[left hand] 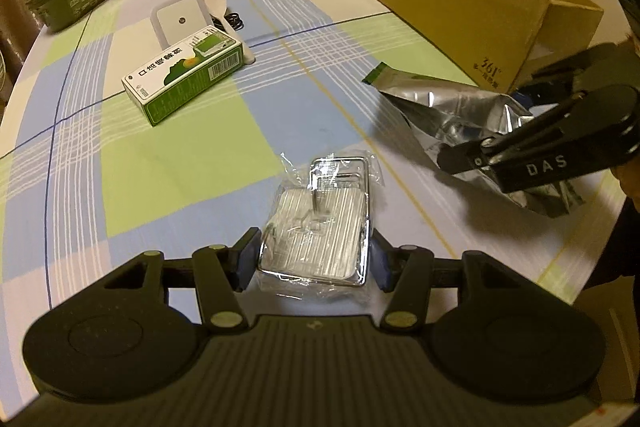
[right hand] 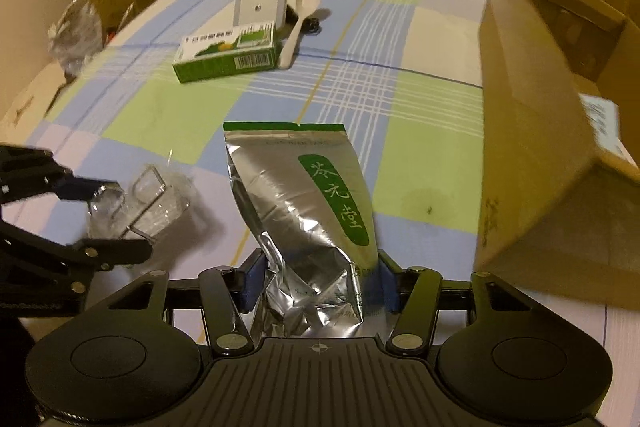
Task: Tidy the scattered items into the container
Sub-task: 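Grasp the clear plastic soap dish with the left gripper while the right gripper lifts the foil bag, then carry the soap dish and foil bag over the cardboard box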
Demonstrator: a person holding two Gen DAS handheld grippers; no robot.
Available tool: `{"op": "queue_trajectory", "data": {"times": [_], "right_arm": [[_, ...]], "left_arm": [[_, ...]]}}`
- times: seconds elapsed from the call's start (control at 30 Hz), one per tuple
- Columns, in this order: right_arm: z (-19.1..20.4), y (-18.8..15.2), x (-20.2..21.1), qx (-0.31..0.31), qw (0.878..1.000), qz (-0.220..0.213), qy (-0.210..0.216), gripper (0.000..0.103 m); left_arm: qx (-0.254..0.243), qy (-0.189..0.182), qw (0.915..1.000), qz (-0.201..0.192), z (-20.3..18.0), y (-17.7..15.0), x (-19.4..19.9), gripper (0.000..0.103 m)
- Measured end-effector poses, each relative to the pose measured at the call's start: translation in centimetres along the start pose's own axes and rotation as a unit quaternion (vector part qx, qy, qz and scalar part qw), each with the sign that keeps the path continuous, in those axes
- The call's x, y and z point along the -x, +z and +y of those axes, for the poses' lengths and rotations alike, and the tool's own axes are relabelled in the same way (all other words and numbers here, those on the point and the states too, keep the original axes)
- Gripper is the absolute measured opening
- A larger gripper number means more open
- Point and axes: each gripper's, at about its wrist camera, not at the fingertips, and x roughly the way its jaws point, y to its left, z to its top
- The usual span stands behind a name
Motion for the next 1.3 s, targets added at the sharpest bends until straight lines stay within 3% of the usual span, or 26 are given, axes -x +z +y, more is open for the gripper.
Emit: {"op": "queue_trajectory", "data": {"times": [0.83,1.3], "right_arm": [[0.7,-2.5,9.5,-0.041,0.996,-0.078,0.006,0.053],[-2.5,-2.9,14.6,-0.062,0.990,-0.126,-0.024,0.053]], "left_arm": [[0.010,0.034,0.9991,-0.026,-4.6,-1.5,6.8,0.050],[0.019,0.023,0.9974,-0.066,-7.6,1.5,8.7,0.050]]}}
